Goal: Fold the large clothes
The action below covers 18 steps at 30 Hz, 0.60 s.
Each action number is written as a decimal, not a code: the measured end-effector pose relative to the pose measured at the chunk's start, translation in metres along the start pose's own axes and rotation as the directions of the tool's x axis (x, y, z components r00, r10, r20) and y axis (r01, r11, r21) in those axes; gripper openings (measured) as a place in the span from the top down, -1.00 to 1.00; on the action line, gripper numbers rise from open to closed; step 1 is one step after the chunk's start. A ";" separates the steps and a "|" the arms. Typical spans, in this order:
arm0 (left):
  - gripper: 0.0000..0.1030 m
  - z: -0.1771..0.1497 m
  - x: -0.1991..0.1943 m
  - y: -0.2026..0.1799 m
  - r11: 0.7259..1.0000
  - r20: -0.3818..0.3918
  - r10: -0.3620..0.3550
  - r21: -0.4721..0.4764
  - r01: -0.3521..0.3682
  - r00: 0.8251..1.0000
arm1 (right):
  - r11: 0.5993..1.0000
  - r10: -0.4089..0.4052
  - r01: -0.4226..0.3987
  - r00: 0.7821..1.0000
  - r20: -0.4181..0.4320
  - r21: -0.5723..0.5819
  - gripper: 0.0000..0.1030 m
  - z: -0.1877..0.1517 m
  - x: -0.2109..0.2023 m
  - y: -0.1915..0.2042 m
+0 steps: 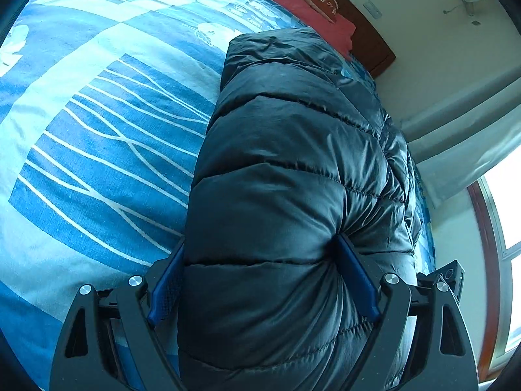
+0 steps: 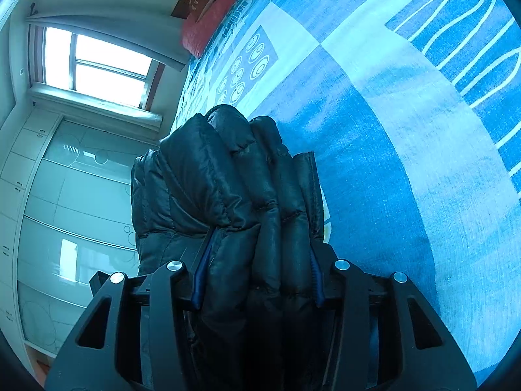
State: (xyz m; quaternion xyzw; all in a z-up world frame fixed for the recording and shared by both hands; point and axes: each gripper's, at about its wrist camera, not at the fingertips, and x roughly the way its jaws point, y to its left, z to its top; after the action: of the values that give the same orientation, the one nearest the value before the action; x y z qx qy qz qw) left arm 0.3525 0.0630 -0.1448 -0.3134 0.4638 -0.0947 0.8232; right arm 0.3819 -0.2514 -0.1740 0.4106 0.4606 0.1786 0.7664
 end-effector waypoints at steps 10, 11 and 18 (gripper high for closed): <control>-0.66 -0.001 -0.002 0.000 1.000 -0.005 -0.007 0.002 0.007 1.000 | 1.000 0.003 -0.003 1.000 0.011 -0.009 0.11 -0.003 -0.007 0.006; -0.66 -0.001 -0.002 0.000 1.000 -0.010 -0.011 -0.001 0.011 1.000 | 1.000 0.004 -0.004 1.000 0.012 -0.007 0.08 -0.003 -0.008 0.006; -0.68 0.006 -0.007 0.007 0.998 -0.030 -0.065 -0.021 0.064 0.997 | 0.999 0.030 -0.031 0.999 0.024 0.022 -0.20 -0.006 -0.019 0.006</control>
State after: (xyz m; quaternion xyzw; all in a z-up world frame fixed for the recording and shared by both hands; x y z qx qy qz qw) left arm 0.3524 0.0745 -0.1420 -0.3348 0.4670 -0.1216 0.8093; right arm 0.3672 -0.2577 -0.1603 0.4281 0.4472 0.1803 0.7644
